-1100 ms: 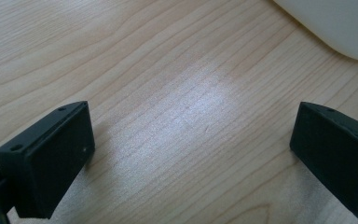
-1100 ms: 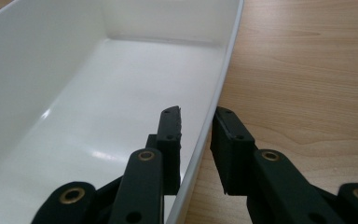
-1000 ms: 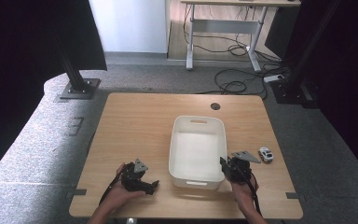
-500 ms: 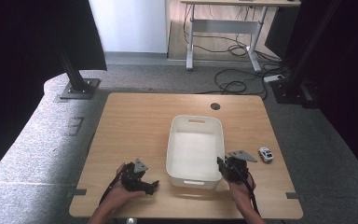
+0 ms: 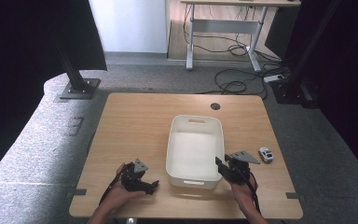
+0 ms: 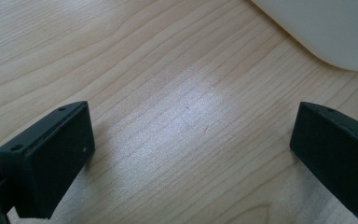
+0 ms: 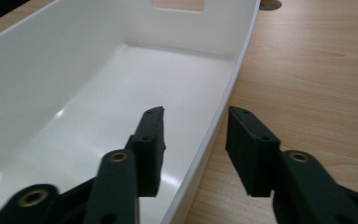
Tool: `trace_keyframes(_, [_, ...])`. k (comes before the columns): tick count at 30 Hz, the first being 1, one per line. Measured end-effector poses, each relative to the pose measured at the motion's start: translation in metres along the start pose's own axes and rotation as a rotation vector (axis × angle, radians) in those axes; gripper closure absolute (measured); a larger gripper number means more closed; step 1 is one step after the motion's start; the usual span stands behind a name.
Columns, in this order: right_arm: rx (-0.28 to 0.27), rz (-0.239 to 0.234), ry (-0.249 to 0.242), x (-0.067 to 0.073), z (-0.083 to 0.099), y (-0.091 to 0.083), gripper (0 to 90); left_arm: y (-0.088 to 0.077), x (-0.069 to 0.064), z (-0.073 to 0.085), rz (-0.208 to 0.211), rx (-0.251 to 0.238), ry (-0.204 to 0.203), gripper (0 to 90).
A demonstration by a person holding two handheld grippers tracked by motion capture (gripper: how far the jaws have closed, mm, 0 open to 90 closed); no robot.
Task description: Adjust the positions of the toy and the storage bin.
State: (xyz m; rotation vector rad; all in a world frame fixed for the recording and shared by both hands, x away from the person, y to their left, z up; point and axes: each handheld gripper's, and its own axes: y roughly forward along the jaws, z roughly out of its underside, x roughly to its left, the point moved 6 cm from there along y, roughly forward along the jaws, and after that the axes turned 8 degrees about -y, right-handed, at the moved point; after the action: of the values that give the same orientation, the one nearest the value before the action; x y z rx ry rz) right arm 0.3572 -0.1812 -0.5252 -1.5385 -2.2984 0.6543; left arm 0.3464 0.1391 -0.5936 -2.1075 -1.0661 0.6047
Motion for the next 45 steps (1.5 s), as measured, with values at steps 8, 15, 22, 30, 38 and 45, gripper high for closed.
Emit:
trace_keyframes(8, [-0.022,-0.010,0.014,-0.013,0.000,-0.012,40.2,0.000,0.000,0.000,0.000,0.000,0.000,0.0])
trace_keyframes(15, [-0.037,-0.036,0.013,-0.023,-0.002,-0.023,38.8,0.000,0.000,0.000,0.000,0.000,0.001,0.0])
trace_keyframes(22, [-0.018,-0.088,-0.009,-0.037,0.003,-0.031,37.1,0.000,0.000,0.000,0.000,0.000,0.000,0.0])
trace_keyframes(30, [-0.005,-0.071,-0.031,-0.052,0.007,-0.037,32.9,0.000,0.000,0.000,0.000,0.000,0.000,0.0])
trace_keyframes(38, [0.010,-0.066,-0.060,-0.055,0.011,-0.038,28.6,0.000,0.000,0.000,0.000,0.000,0.000,0.0])
trace_keyframes(45, [0.028,-0.056,-0.058,-0.062,0.013,-0.037,30.1,0.000,0.000,0.000,0.000,0.000,0.001,0.0])
